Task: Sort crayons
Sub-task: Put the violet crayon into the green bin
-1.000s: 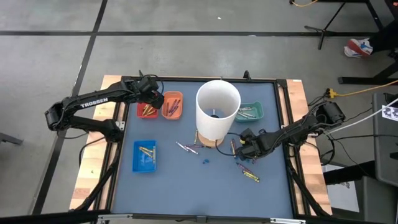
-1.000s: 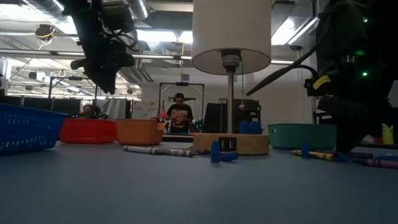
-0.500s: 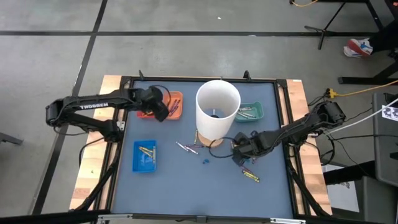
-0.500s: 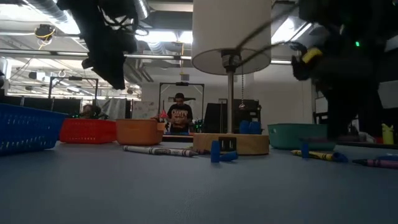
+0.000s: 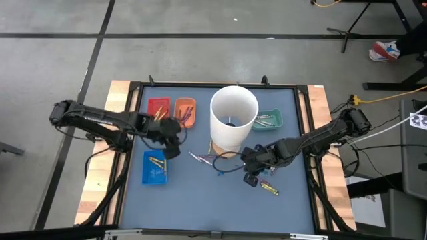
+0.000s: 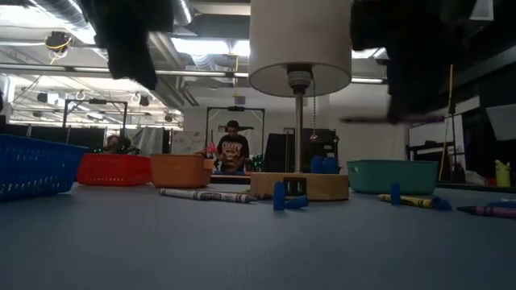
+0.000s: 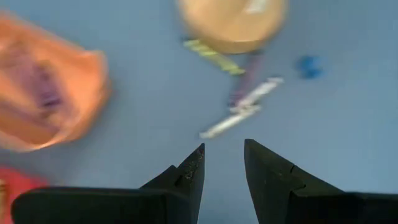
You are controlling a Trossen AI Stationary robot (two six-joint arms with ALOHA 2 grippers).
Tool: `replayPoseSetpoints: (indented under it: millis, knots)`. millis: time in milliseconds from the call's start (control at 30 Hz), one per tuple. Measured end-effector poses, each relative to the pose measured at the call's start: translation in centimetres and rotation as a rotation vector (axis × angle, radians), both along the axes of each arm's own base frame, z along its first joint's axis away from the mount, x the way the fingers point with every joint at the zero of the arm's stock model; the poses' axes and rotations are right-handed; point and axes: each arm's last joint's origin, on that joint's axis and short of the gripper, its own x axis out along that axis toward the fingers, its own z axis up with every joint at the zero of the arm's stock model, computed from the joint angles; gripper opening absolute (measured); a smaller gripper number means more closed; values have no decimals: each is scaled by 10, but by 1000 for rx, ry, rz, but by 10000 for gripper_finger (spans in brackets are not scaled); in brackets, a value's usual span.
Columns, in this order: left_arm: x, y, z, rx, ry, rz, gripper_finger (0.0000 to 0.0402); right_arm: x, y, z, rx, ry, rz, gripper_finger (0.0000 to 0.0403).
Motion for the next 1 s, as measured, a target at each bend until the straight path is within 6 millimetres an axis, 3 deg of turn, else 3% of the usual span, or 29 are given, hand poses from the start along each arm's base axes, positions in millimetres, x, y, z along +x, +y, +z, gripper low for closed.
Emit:
replayPoseSetpoints:
  millis: [233, 467, 733, 1000]
  knots:
    - [5, -54, 13, -44, -206, -237, 96, 17, 8, 15, 67, -222, 92, 14]
    - [12, -91, 22, 82, -420, -344, 96, 29, 12, 29, 79, -421, 148, 14]
    - [36, -112, 9, 115, -505, -382, 96, 37, 15, 43, 77, -607, 195, 14]
    - [52, -117, -2, 190, -547, -313, 96, 42, 17, 56, 40, -765, 249, 14]
